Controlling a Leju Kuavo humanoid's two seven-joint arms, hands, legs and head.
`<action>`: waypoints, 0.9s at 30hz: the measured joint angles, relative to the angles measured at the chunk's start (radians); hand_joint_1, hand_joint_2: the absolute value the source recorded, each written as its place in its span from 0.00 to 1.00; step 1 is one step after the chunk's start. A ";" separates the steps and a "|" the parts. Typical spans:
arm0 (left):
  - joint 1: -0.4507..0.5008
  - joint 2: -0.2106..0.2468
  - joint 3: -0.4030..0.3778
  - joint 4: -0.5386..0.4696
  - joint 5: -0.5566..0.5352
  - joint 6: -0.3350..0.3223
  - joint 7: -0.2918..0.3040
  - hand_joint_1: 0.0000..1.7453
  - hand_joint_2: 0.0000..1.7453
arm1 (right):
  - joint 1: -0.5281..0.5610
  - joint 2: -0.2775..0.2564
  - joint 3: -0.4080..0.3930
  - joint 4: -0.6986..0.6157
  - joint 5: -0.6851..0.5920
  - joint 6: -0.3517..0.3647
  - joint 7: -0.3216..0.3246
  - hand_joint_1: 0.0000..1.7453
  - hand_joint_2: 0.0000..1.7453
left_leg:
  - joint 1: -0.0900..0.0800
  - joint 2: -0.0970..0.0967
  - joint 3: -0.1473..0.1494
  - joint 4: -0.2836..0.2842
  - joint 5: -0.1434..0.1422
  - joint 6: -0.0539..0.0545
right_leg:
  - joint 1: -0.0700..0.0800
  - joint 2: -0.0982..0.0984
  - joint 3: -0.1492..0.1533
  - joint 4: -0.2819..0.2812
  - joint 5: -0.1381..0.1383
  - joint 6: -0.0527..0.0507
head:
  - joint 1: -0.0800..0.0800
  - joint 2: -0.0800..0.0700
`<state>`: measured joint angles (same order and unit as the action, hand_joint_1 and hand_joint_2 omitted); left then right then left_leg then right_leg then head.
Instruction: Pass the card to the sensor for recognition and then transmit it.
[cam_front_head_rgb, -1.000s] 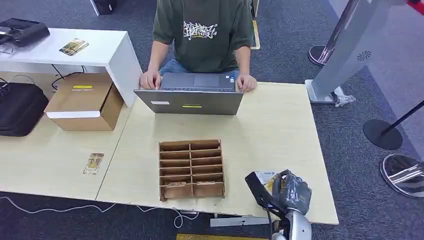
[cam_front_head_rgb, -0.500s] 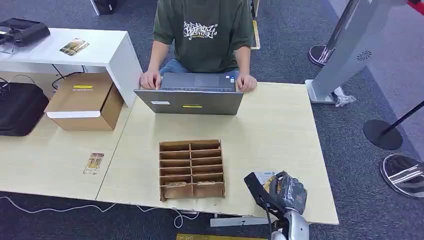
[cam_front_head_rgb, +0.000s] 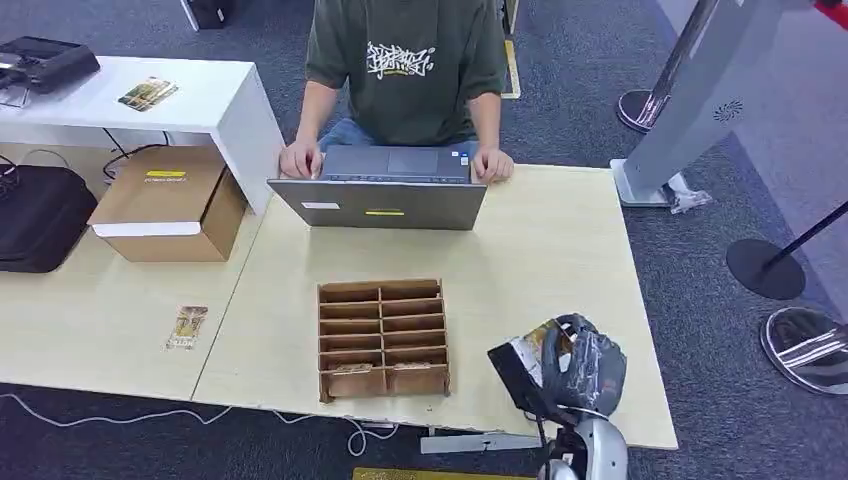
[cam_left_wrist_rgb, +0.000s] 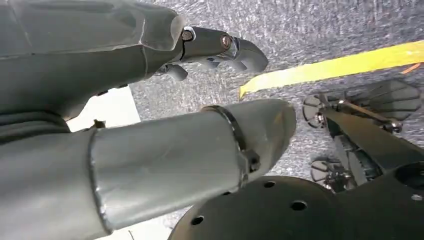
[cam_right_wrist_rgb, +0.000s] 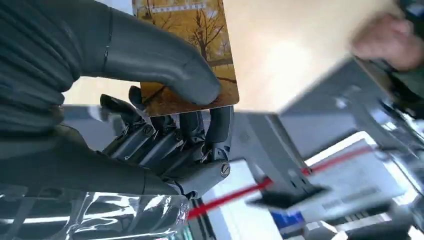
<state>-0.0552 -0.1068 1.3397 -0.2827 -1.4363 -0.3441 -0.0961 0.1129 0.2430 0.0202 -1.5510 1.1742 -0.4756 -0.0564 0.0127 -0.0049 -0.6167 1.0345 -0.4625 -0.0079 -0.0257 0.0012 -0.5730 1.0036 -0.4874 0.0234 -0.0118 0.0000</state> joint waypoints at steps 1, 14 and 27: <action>0.001 -0.001 0.000 0.000 0.000 0.000 -0.002 0.00 0.00 | 0.005 0.000 0.016 -0.035 0.001 -0.016 -0.009 1.00 1.00 | 0.000 0.000 0.000 0.000 0.000 0.000 | 0.000 0.000 0.000 0.000 0.000 0.000 | 0.000 0.000; 0.000 -0.002 0.000 0.000 -0.019 -0.002 -0.002 0.00 0.00 | -0.025 -0.008 0.129 -0.224 -0.048 -0.081 -0.042 1.00 1.00 | 0.000 0.000 0.000 0.000 0.000 0.000 | 0.000 0.000 0.000 0.000 0.000 0.000 | 0.000 0.000; -0.005 0.014 -0.021 0.003 -0.072 0.001 -0.012 0.00 0.00 | -0.334 -0.058 0.217 0.001 0.158 -0.128 0.043 1.00 1.00 | 0.000 0.001 0.001 0.000 0.001 0.000 | 0.000 0.001 0.001 0.000 0.001 -0.001 | 0.000 0.000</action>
<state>-0.0600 -0.0931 1.3187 -0.2796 -1.5080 -0.3429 -0.1080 -0.2212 0.1850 0.2373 -1.5497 1.3319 -0.6038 -0.0135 0.0128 -0.0040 -0.6158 1.0345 -0.4614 -0.0080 -0.0256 0.0020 -0.5724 1.0040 -0.4861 0.0229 -0.0114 0.0000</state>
